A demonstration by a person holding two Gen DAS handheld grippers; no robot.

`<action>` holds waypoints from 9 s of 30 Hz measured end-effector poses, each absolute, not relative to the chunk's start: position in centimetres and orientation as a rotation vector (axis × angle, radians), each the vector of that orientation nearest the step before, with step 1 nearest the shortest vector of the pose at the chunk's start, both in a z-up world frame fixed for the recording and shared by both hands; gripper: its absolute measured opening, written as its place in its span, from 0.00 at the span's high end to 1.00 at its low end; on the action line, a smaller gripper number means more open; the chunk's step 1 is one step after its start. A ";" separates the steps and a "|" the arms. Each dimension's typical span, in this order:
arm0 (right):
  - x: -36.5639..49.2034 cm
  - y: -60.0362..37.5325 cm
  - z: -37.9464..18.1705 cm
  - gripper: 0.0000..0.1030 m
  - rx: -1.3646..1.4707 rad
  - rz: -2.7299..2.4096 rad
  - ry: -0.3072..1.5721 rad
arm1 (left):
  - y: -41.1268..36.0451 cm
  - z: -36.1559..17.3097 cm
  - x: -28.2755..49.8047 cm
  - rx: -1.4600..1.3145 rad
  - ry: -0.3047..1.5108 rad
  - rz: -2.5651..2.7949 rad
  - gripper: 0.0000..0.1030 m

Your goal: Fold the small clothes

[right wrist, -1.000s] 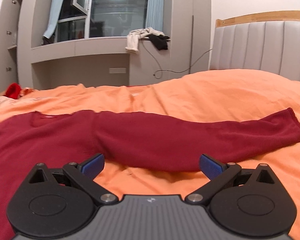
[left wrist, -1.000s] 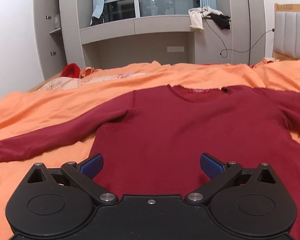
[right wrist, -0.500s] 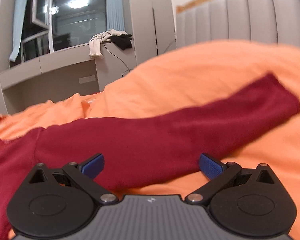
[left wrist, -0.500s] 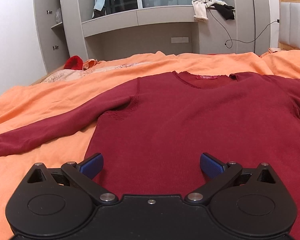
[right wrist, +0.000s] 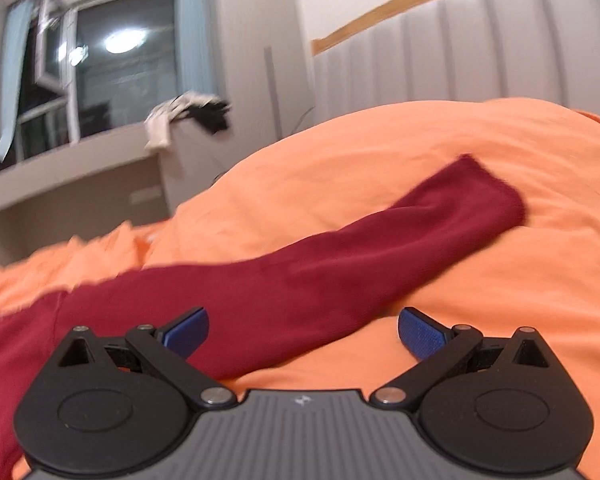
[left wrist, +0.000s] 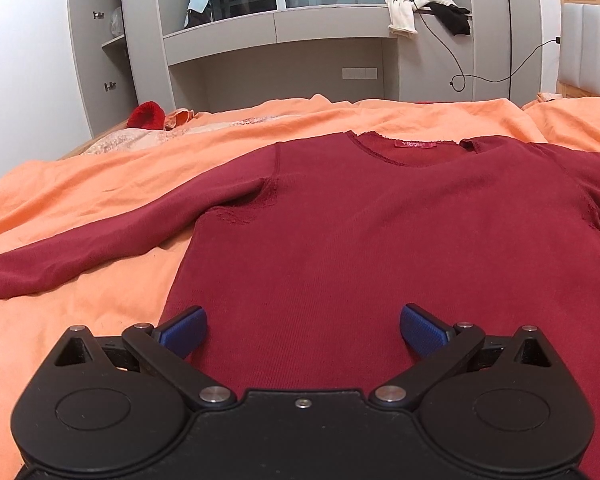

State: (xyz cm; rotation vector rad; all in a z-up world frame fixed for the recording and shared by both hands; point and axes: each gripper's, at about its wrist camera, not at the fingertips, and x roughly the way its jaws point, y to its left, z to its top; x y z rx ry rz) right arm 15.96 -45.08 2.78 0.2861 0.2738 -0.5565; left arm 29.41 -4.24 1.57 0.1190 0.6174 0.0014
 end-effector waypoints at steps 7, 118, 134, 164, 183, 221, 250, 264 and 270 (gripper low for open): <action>14.6 -47.6 2.8 0.00 0.397 -0.617 0.208 | -4.3 1.4 29.3 0.128 0.613 0.000 0.00; 24.5 -38.5 1.5 0.95 0.292 -0.064 0.573 | -1.7 1.3 32.4 0.117 0.620 -0.028 0.00; 22.2 -36.3 4.1 0.27 0.183 -0.085 0.578 | 8.3 11.7 27.0 -0.147 0.333 0.171 0.00; 19.3 -25.7 4.1 0.00 0.031 0.263 0.540 | 31.6 4.1 31.2 -0.597 0.489 0.650 0.75; 17.3 -27.4 5.1 0.00 0.050 0.266 0.494 | 14.7 18.1 30.8 -0.124 0.154 0.105 0.96; 17.0 -32.5 4.2 0.00 0.156 0.057 0.483 | -5.7 4.0 27.2 0.063 0.424 -0.465 0.13; 20.3 -25.1 3.5 0.00 -0.071 0.238 0.553 | 3.8 1.5 33.2 0.065 0.660 -0.001 0.01; 16.2 -26.5 2.3 0.00 -0.146 0.276 0.548 | 5.2 3.1 26.7 0.075 0.656 -0.050 0.01; 14.2 -27.7 2.3 0.00 -0.099 0.248 0.541 | 5.9 3.1 23.0 0.067 0.664 -0.069 0.01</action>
